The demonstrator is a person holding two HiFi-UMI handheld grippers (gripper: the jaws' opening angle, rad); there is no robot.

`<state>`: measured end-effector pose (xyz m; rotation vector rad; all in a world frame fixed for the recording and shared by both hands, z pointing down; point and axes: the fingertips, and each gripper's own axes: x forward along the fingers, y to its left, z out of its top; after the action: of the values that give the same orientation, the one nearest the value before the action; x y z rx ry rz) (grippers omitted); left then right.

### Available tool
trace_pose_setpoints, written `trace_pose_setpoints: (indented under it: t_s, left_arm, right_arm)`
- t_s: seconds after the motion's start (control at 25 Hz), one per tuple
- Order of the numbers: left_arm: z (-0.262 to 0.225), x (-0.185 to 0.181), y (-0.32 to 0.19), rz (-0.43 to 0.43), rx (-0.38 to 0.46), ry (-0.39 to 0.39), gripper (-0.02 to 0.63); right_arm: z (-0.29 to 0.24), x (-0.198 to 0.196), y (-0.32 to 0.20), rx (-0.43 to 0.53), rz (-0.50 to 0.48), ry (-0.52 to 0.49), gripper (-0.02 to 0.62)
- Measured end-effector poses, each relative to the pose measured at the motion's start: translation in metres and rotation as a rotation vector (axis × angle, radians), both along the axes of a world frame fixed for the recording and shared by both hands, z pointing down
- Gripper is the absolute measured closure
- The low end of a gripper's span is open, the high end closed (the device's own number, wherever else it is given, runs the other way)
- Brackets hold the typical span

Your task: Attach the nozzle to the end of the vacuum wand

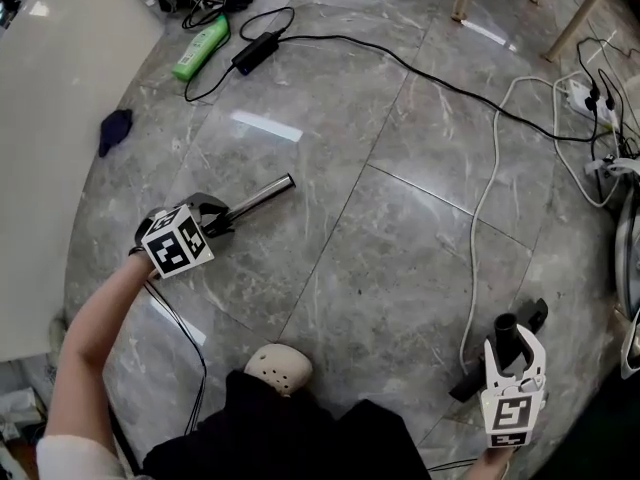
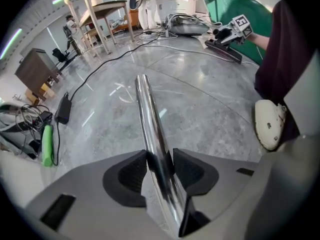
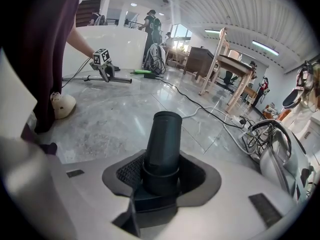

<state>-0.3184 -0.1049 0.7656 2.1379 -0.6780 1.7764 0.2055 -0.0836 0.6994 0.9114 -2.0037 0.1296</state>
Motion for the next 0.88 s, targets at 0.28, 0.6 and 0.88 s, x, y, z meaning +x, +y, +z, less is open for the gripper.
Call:
trace_pose_setpoints:
  t_s: [0.28, 0.6, 0.88]
  left_arm:
    - [-0.048, 0.057, -0.006, 0.123, 0.083, 0.148, 0.437]
    - [-0.074, 0.137, -0.022, 0.434, 0.165, 0.2, 0.4]
    - [-0.071, 0.219, -0.006, 0.681, 0.137, 0.3, 0.38]
  right_arm:
    - [0.001, -0.005, -0.002, 0.019, 0.007, 0.029, 0.4]
    - [-0.006, -0.007, -0.003, 0.052, -0.033, 0.081, 0.4]
    - [-0.009, -0.011, -0.003, 0.064, -0.091, 0.133, 0.4]
